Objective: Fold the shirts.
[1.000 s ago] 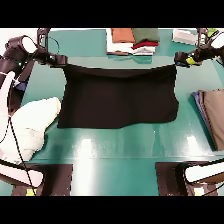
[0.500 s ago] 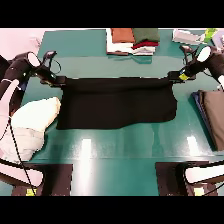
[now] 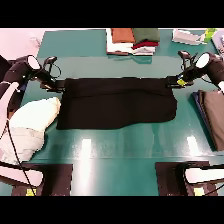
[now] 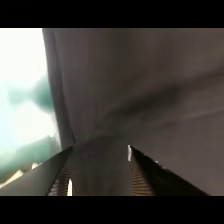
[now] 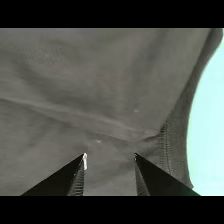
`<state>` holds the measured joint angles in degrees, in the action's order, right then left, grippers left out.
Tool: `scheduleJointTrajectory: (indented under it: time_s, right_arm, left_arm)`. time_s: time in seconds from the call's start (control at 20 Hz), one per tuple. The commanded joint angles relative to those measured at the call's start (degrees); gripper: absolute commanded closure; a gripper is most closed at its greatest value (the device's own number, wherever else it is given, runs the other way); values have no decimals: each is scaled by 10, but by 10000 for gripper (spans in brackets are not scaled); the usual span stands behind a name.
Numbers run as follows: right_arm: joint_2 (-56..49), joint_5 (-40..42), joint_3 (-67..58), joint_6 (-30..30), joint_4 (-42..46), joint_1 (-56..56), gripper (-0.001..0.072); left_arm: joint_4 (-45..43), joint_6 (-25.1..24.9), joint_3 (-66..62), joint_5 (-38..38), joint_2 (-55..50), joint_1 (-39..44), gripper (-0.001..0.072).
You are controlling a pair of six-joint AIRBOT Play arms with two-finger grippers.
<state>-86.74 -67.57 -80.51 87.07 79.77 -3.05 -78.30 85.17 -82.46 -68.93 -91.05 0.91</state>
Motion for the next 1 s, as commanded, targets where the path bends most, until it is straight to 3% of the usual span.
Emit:
scheduleJointTrajectory:
  time_s: [0.0, 0.15, 0.35, 0.6, 0.75, 0.95]
  right_arm:
    - [7, -63, -42, -2, -7, 0, 353]
    - [67, -73, -14, -6, -8, 0, 352]
    - [151, -63, 66, -6, -8, 0, 341]
    - [191, -54, 118, -6, -9, 0, 341]
    - [192, -54, 132, -6, -35, 0, 341]
    - [192, -41, 144, -6, -52, 9, 341]
  left_arm:
    - [-36, 38, 7, -52, 55, -1, 287]
    - [-46, 49, 89, -85, 143, 0, 286]
    - [-40, 65, 261, -65, 245, 1, 267]
    - [-37, 79, 386, -9, 260, 1, 266]
    - [-23, 80, 395, 43, 258, 1, 267]
    - [-18, 79, 395, 50, 256, 1, 267]
